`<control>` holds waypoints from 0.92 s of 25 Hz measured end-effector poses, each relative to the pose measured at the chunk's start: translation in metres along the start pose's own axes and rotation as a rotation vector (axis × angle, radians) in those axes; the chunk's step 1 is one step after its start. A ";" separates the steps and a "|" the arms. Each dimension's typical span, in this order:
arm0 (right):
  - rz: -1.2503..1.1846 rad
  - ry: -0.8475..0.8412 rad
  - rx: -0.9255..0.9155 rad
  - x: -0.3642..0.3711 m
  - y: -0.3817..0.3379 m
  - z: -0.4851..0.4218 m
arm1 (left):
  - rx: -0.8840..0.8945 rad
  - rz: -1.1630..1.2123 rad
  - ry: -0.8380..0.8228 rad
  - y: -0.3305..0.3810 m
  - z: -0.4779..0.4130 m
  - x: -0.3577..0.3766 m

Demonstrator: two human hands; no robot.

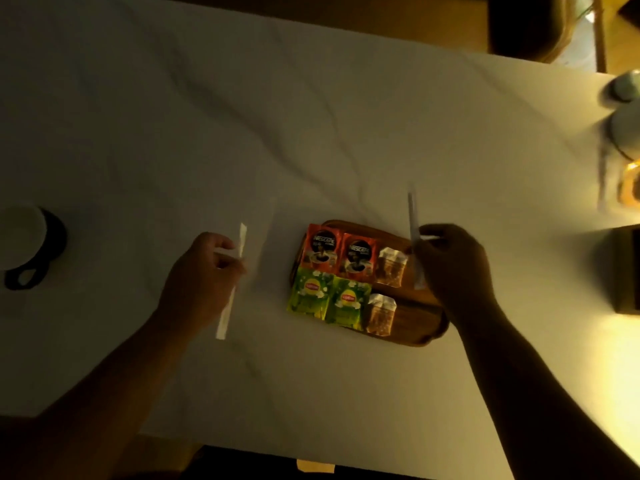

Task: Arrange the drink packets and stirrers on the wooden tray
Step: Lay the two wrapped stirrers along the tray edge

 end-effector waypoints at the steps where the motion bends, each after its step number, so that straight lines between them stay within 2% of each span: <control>1: -0.060 -0.029 0.090 -0.011 0.013 0.008 | -0.015 0.090 -0.062 0.016 0.008 0.008; 4: -0.174 -0.103 0.274 -0.033 0.044 0.026 | -0.028 0.281 -0.206 0.060 0.032 0.036; 6: -0.165 -0.128 0.289 -0.040 0.060 0.033 | -0.067 0.369 -0.315 0.082 0.050 0.059; 9: -0.101 -0.133 0.267 -0.045 0.075 0.038 | -0.027 0.343 -0.447 0.110 0.073 0.090; 12: -0.072 -0.169 0.252 -0.040 0.084 0.035 | -0.013 0.371 -0.464 0.128 0.089 0.112; 16: 0.081 -0.179 0.220 -0.036 0.089 0.029 | -0.023 0.386 -0.434 0.142 0.109 0.134; 20: 0.215 -0.082 0.032 -0.051 0.081 0.033 | -0.106 0.442 -0.434 0.154 0.118 0.146; 21: 0.180 -0.111 0.020 -0.054 0.078 0.035 | -0.113 0.434 -0.439 0.156 0.119 0.147; 23: 0.003 -0.316 0.109 -0.056 0.071 0.043 | -0.119 0.399 -0.471 0.161 0.122 0.150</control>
Point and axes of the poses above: each hand's wrist, its own z-axis away from the middle knuckle, its own x-axis out of the palm, y = z × x, the point moved 1 cm from there along -z, towards the middle knuckle, and after that the axes turned 11 degrees about y, right-handed, at the moved point
